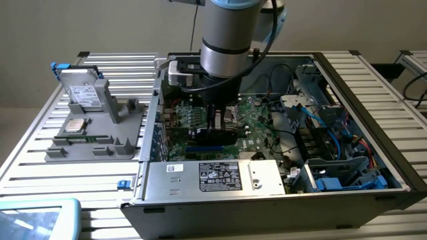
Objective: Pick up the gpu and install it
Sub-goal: 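Insert the gpu into the slot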
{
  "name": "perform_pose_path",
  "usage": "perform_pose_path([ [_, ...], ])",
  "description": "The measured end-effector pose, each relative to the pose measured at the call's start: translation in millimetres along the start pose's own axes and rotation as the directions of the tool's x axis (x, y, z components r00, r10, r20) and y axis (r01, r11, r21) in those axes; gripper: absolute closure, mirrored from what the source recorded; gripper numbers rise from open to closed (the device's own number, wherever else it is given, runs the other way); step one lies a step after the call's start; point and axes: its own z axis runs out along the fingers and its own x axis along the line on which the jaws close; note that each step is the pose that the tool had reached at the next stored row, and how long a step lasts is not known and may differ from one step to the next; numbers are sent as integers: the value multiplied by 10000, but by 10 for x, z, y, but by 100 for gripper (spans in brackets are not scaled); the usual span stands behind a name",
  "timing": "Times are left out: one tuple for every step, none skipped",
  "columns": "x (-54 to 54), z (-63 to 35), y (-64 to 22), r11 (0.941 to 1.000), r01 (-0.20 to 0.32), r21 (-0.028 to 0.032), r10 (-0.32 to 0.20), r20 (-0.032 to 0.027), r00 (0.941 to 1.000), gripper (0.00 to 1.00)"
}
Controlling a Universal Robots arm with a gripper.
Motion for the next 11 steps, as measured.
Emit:
perform_pose_path([
  [-8, 4, 3, 10000, 0, 1, 0, 2, 10000, 73],
  [-15, 8, 7, 10000, 0, 2, 0, 1, 10000, 73],
  [-19, 10, 13, 10000, 0, 5, 0, 1, 10000, 73],
  [-19, 12, 16, 10000, 0, 8, 0, 1, 10000, 73],
  [-18, 12, 17, 10000, 1, 9, -1, -1, 10000, 73],
  [-19, 17, 17, 10000, 1, 11, -1, 2, 10000, 73],
  [-20, 20, 18, 10000, 1, 11, -1, 2, 10000, 73],
  [-20, 23, 19, 10000, 0, 11, 0, 1, 10000, 73],
  [-20, 27, 19, 10000, 1, 12, -1, 3, 10000, 73],
  [-21, 30, 19, 10000, 0, 11, 0, 1, 10000, 73],
  [-21, 35, 19, 10000, 1, 12, -1, 1, 10000, 73],
])
